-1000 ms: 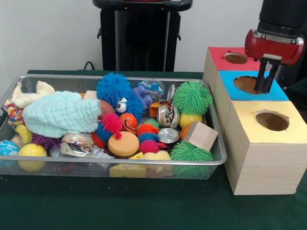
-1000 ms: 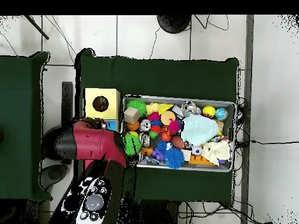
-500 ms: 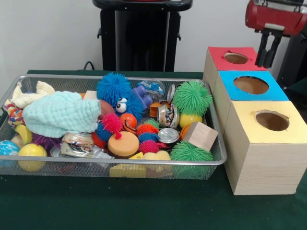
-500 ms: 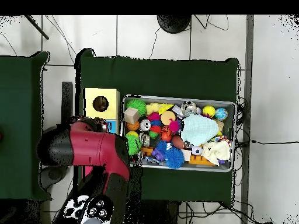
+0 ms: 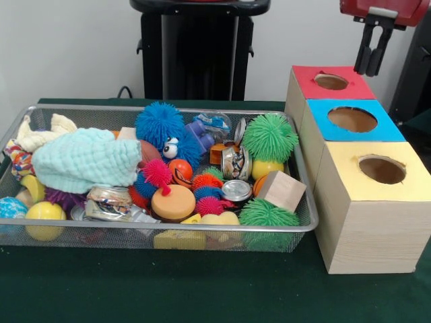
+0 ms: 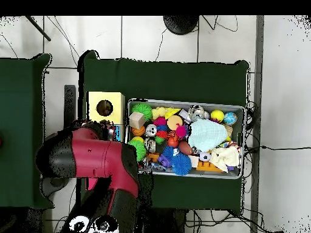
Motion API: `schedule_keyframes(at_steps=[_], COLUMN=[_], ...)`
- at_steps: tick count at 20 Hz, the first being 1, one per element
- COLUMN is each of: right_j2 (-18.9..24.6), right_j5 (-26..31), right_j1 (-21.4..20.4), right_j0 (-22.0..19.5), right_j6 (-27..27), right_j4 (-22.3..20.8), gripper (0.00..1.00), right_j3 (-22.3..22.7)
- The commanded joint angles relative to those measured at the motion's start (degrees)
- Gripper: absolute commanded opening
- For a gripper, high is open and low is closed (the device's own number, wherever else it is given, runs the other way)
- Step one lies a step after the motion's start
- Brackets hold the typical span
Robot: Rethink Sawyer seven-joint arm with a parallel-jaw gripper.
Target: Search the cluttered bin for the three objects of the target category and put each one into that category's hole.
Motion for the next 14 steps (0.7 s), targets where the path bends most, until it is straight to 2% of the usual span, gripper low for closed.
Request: schedule_keyframes(at_steps=[1,7,14], right_j2=[1.4,0.9,2.5], right_j5=[4.8,5.2,2.7], right_j1=[0.6,-0.3,0.1], right_j0=[-1.5,-0.8,-2.4], right_j6=[4.9,5.3,4.7], right_j4=[-4.1,-5.2,-6.3], gripper=[0.0,0.0,0.0], right_j3=[3.2,2.9,2.8])
